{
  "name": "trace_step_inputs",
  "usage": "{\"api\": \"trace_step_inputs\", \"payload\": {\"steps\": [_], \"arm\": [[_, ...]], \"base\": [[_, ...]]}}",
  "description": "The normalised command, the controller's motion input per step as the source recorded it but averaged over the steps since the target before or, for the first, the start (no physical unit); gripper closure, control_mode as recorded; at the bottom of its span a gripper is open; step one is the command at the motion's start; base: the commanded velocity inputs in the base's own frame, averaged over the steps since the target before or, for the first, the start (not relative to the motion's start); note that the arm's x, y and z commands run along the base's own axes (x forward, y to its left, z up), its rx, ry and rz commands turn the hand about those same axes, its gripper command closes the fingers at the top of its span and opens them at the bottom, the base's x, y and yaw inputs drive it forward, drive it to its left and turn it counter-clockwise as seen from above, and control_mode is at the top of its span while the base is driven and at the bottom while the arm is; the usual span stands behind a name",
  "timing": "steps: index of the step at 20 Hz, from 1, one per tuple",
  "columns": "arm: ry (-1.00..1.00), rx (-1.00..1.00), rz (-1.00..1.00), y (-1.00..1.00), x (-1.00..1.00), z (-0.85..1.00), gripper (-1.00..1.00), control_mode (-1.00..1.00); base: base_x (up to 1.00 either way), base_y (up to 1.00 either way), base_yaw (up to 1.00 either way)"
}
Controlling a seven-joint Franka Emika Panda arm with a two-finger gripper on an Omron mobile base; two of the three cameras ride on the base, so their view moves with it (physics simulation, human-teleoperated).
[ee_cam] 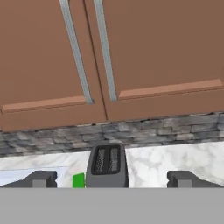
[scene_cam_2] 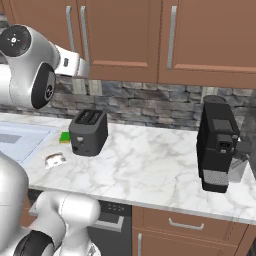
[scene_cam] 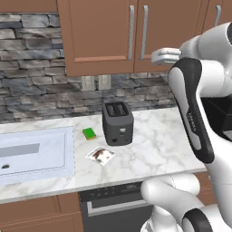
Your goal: Open the cabinet. Pick the sponge and place it next to the sink. Then close the cabinet.
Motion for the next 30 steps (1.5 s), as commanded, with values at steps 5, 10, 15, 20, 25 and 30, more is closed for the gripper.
{"api": "trace_step_inputs", "payload": {"steps": [5,10,15,20,25,30], "arm": [[0.00,0.00,0.06,0.00,0.15,0.00,-1.00,-1.00],[0.00,0.00,0.03,0.00,0.26,0.00,-1.00,-1.00],[0.00,0.00,0.01,0.00,0.34,0.00,-1.00,-1.00],[0.00,0.00,0.00,0.00,0.31,0.00,-1.00,-1.00],[0.00,0.00,0.00,0.00,0.21,0.00,-1.00,-1.00],[0.00,0.00,0.00,0.00,0.17,0.00,-1.00,-1.00]], "base": [[0.00,0.00,0.00],[0.00,0.00,0.00],[0.00,0.00,0.00],[0.00,0.00,0.00],[0.00,0.00,0.00],[0.00,0.00,0.00]]}}
